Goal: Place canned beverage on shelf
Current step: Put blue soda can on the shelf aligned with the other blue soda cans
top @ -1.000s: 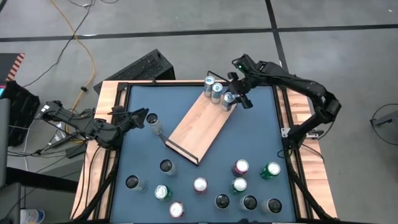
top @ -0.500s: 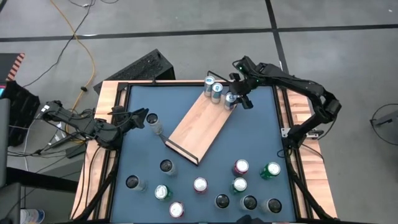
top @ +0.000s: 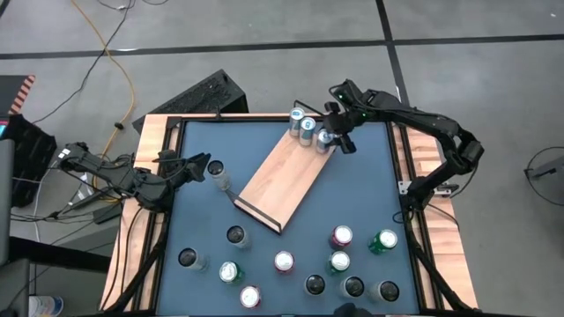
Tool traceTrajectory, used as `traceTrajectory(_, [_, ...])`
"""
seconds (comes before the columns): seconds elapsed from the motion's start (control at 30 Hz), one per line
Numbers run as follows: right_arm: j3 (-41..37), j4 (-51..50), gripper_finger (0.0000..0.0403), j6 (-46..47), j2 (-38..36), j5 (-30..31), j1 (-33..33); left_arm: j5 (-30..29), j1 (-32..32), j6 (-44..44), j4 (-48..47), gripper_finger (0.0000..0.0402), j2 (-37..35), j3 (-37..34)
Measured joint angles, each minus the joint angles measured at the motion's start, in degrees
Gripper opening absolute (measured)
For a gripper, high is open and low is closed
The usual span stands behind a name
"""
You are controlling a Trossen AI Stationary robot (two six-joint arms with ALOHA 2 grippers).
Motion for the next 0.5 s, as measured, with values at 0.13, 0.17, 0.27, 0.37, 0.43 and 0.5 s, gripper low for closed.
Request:
traceTrajectory(0.13, [-0.02,0.84,0.0245,1.80,0.02,1.01,0.00,0.02,0.00,-0.04,-0.07,0.0194,0.00,0.00])
traceTrajectory(0.17, [-0.02,0.75,0.0247,2.20,0.02,1.06,0.00,0.02,0.00,-0.04,-0.08,0.0194,0.00,0.00])
traceTrajectory(0.27, [-0.02,0.69,0.0254,3.26,0.00,1.11,0.00,0.02,0.00,-0.04,-0.08,0.0194,0.02,0.00])
traceTrajectory(0.37, [-0.02,0.78,0.0259,4.15,0.00,1.09,0.02,0.20,0.00,-0.04,-0.15,0.0194,0.02,0.00])
traceTrajectory(0.43, [0.04,0.93,0.0262,4.22,0.00,1.11,0.04,0.65,0.00,-0.04,-0.32,0.0194,0.00,0.00])
traceTrajectory(0.5, [0.04,0.90,0.0265,4.51,0.00,1.11,0.04,1.28,0.00,0.04,-0.34,0.0194,0.02,0.00])
